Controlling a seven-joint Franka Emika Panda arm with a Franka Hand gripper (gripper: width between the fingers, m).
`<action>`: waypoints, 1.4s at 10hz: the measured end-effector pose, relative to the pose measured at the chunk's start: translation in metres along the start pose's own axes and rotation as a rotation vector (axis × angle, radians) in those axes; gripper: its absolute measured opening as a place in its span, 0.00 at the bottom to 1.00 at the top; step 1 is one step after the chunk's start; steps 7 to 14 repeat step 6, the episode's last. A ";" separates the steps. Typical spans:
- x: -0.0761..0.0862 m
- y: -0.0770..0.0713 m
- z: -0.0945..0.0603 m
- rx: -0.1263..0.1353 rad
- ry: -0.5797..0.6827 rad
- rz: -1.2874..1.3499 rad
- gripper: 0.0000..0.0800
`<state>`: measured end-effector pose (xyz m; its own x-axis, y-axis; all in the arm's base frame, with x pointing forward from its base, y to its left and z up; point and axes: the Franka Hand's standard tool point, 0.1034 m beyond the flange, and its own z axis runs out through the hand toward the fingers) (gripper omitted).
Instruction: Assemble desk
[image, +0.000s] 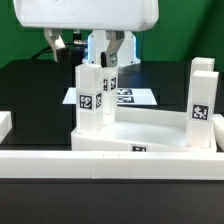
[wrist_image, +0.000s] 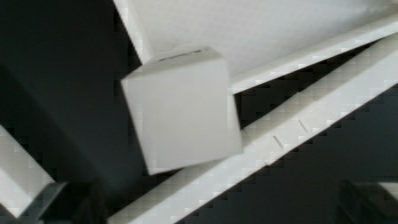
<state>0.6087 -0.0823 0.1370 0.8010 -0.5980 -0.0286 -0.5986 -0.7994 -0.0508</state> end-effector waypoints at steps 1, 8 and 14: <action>0.000 0.000 0.000 0.000 0.000 0.000 0.81; 0.000 0.000 0.001 -0.002 -0.002 0.000 0.81; 0.000 0.000 0.001 -0.002 -0.002 0.000 0.81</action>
Offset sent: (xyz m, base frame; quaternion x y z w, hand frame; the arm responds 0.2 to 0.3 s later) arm 0.0000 0.0000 0.0000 0.0000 0.0000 0.0000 1.0000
